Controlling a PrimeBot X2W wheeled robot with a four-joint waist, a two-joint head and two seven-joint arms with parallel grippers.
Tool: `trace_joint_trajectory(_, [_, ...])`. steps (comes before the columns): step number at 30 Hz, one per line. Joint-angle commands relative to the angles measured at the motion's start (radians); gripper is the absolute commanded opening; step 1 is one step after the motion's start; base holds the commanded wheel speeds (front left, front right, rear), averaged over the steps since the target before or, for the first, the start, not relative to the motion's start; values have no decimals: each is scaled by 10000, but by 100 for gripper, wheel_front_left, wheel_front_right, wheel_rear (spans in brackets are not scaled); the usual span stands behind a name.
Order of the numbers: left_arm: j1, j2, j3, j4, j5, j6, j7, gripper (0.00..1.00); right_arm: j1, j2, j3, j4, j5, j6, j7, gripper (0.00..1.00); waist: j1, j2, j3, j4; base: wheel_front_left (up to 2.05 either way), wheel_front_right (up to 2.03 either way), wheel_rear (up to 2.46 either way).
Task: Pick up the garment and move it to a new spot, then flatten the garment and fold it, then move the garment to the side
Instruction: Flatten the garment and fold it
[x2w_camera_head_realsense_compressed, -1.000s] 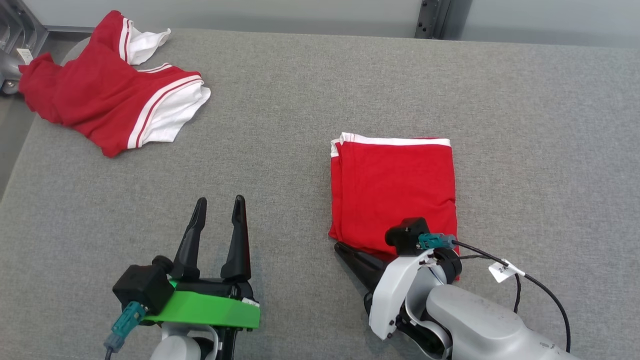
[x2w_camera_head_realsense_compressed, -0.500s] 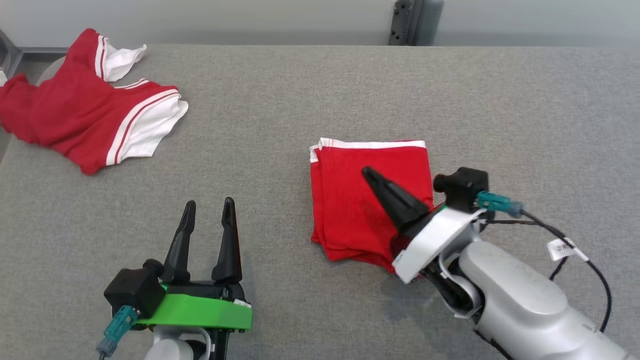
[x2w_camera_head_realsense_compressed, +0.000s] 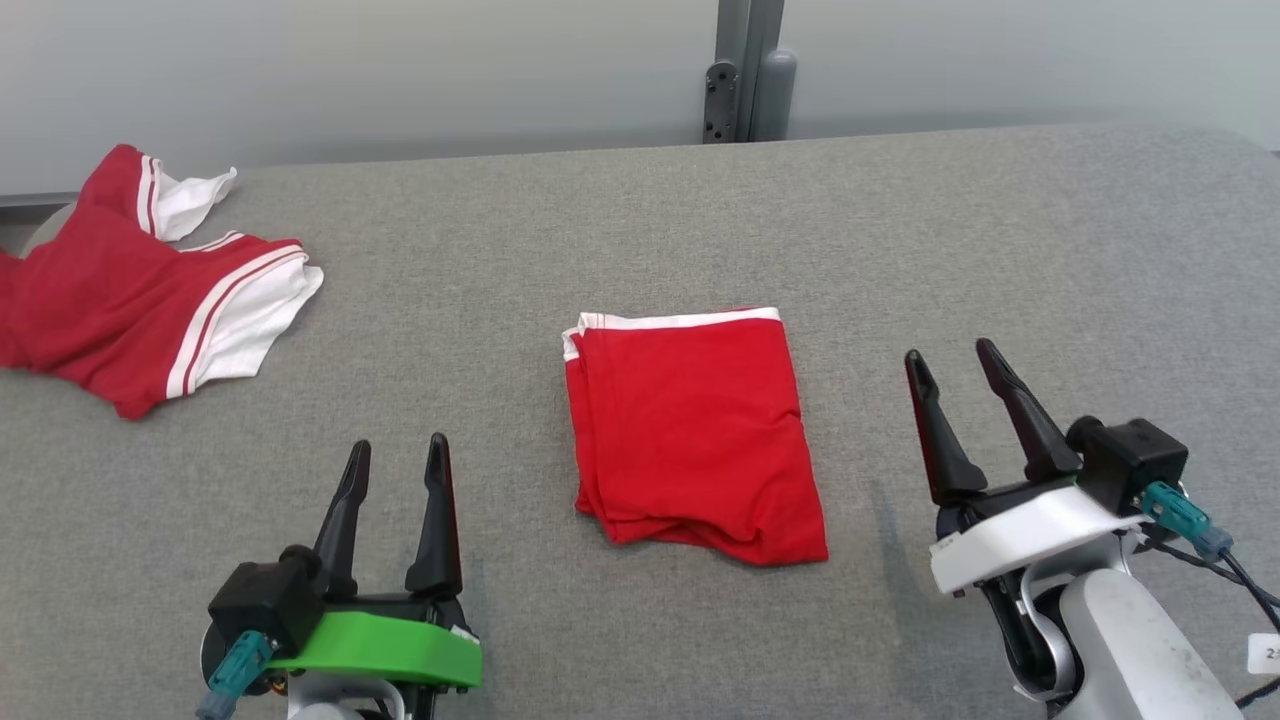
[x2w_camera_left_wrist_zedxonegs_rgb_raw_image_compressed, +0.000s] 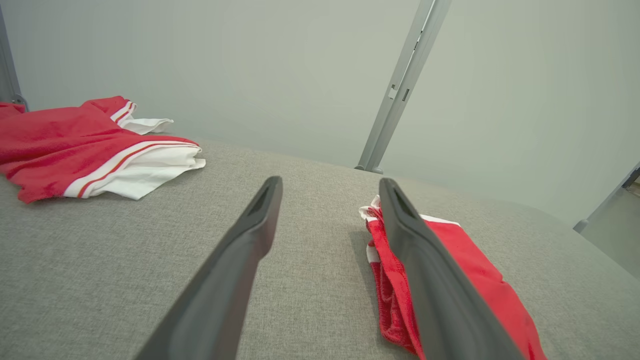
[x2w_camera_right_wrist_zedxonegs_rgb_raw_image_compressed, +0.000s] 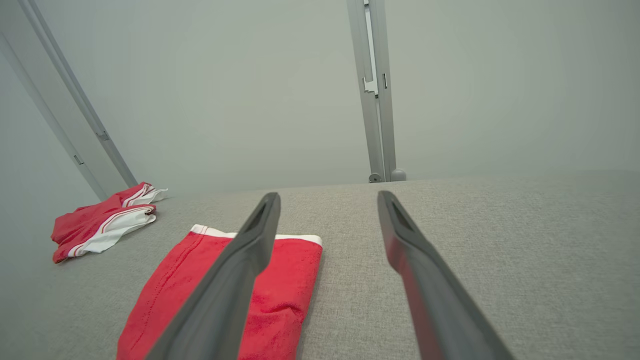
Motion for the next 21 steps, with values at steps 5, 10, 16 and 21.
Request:
trace_joint_trajectory(5, [529, 32, 146, 149, 90, 89, -4, 100, 924, 677, -1160, -591, -971, -4, -25, 100, 0, 0, -420, -362, 0, 0, 0])
trace_joint_trajectory(10, [748, 32, 199, 98, 161, 100, -2, 100, 1288, 939, -1314, -700, -1300, -4, -27, 100, 0, 0, -522, -394, 0, 0, 0])
trace_joint_trajectory(16, [795, 32, 120, 19, 284, 144, -2, 100, 1329, 1042, -1446, -495, -1803, -4, -27, 100, 0, 0, -534, -307, 0, 0, 0])
trace_joint_trajectory(21, [728, 32, 94, -8, 355, 161, -2, 100, 1329, 1092, -1482, -440, -1887, -4, -27, 100, 0, 0, -537, -218, 0, 0, 0])
